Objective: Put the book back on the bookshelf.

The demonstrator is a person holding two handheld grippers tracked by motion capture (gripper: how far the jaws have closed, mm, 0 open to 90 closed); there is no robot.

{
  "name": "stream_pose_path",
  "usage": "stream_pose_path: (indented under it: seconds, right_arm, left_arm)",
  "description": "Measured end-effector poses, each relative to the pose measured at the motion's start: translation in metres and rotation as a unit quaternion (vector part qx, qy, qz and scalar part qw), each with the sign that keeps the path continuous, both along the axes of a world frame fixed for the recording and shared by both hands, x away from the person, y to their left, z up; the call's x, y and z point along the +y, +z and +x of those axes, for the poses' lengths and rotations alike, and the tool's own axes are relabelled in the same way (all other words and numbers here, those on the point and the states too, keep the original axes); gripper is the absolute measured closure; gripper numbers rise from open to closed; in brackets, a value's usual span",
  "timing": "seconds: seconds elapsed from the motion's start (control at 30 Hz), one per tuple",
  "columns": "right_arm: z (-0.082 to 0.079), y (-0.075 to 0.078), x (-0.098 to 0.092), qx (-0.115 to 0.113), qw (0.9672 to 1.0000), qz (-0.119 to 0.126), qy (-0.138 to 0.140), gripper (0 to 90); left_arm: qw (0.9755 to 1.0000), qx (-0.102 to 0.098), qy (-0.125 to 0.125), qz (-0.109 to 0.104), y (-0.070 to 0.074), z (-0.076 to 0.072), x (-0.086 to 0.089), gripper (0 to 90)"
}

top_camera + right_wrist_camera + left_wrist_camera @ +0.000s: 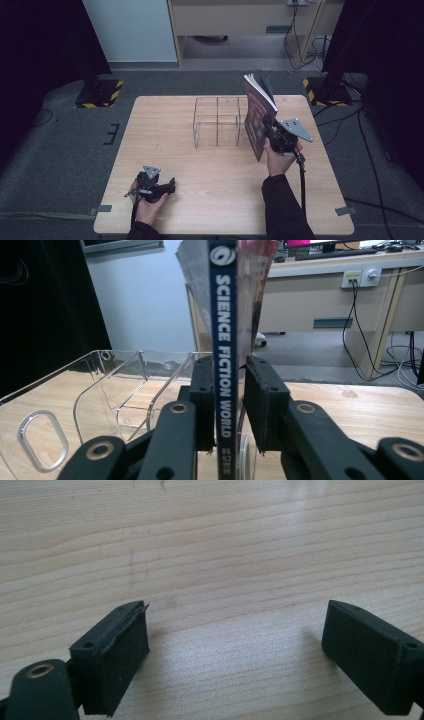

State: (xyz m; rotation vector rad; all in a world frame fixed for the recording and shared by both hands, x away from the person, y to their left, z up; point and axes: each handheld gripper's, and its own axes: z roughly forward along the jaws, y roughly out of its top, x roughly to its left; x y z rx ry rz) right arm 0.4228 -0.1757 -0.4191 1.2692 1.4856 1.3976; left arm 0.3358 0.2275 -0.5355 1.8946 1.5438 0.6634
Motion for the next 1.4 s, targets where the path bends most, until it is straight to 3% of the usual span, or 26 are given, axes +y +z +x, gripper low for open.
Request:
stream_pose_path:
  seconds: [0.3,0.43,0.53,0.57,0.63,0.77,0.87,0.9,0.97,1.17,1.2,1.33,1.4]
  right_arm:
    - [0.0,0.001,-0.003,0.001,1.0,-0.002,0.002,60.8]
    - [-0.003,0.004,-0.005,-0.001,1.0,-0.001,0.006,48.1]
    - [-0.005,0.006,-0.005,0.006,0.9998,-0.001,0.018,40.9]
    - [-0.006,0.008,-0.006,0.014,0.9993,-0.009,0.034,34.6]
    - [-0.01,0.009,-0.008,0.019,0.9986,-0.012,0.048,31.7]
    - [-0.017,0.01,-0.013,0.04,0.9957,0.006,0.083,23.3]
    - [-0.024,0.008,-0.018,0.052,0.9947,-0.023,0.085,17.3]
    - [-0.024,0.008,-0.018,0.052,0.9947,-0.023,0.085,17.3]
    - [-0.033,0.001,-0.025,0.067,0.9921,-0.047,0.096,13.9]
    - [-0.049,-0.023,-0.04,0.09,0.989,-0.057,0.102,13.3]
    - [-0.053,-0.033,-0.047,0.108,0.9862,-0.067,0.105,13.3]
    - [-0.059,-0.048,-0.058,0.134,0.9824,-0.077,0.104,12.4]
    - [-0.061,-0.06,-0.065,0.162,0.9778,-0.079,0.107,10.8]
  left_arm:
    - [1.0,0.0,0.0,0.0,0.0,0.0,0.0,10.4]
    - [1.0,0.0,0.0,0.0,0.0,0.0,0.0,10.4]
    - [1.0,0.0,0.0,0.0,0.0,0.0,0.0,10.4]
    - [1.0,0.0,0.0,0.0,0.0,0.0,0.0,10.4]
    - [1.0,0.0,0.0,0.0,0.0,0.0,0.0,10.4]
    - [1.0,0.0,0.0,0.0,0.0,0.0,0.0,10.4]
    - [1.0,0.0,0.0,0.0,0.0,0.0,0.0,10.4]
    - [1.0,0.0,0.0,0.0,0.0,0.0,0.0,10.4]
    - [1.0,0.0,0.0,0.0,0.0,0.0,0.0,10.4]
    - [1.0,0.0,0.0,0.0,0.0,0.0,0.0,10.4]
    - [1.0,0.0,0.0,0.0,0.0,0.0,0.0,10.4]
    - [1.0,0.0,0.0,0.0,0.0,0.0,0.0,10.4]
    - [1.0,0.0,0.0,0.0,0.0,0.0,0.0,10.4]
